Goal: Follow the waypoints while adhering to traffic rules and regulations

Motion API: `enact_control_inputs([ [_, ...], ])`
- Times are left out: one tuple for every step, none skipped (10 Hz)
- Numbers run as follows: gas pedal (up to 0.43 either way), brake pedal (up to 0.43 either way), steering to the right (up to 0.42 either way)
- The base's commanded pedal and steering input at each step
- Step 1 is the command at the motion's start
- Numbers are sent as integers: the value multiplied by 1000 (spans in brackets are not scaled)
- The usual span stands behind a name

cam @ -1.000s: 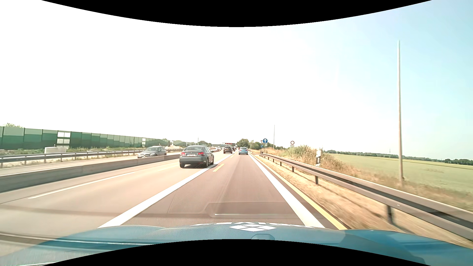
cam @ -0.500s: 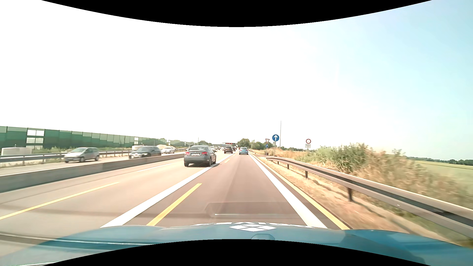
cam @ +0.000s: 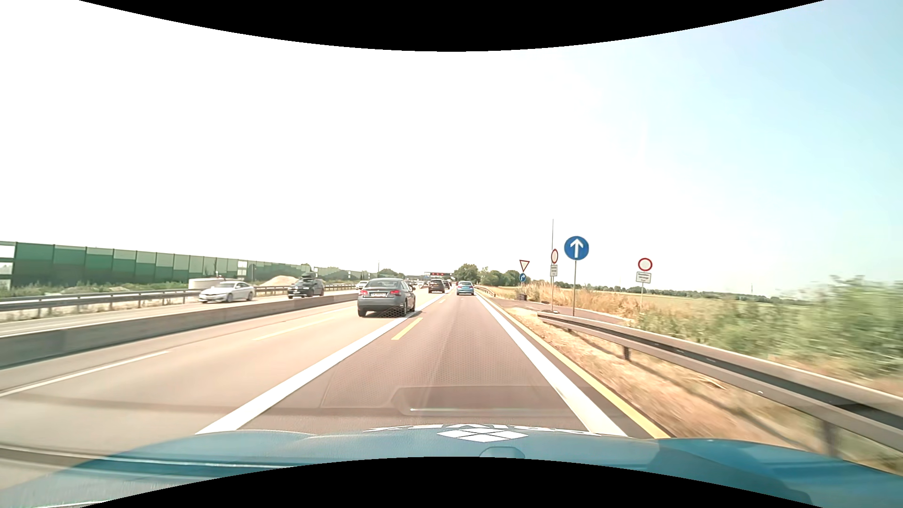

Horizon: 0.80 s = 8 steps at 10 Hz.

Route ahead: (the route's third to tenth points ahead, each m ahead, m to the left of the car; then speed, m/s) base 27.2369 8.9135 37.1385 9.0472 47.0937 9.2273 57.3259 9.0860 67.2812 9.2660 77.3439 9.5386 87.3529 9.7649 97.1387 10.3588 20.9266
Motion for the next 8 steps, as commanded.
enact_control_inputs([
  [177,0,-1],
  [177,0,-1],
  [177,0,-2],
  [177,0,-1],
  [177,0,-1],
  [177,0,-2],
  [177,0,-1],
  [177,0,-1],
])
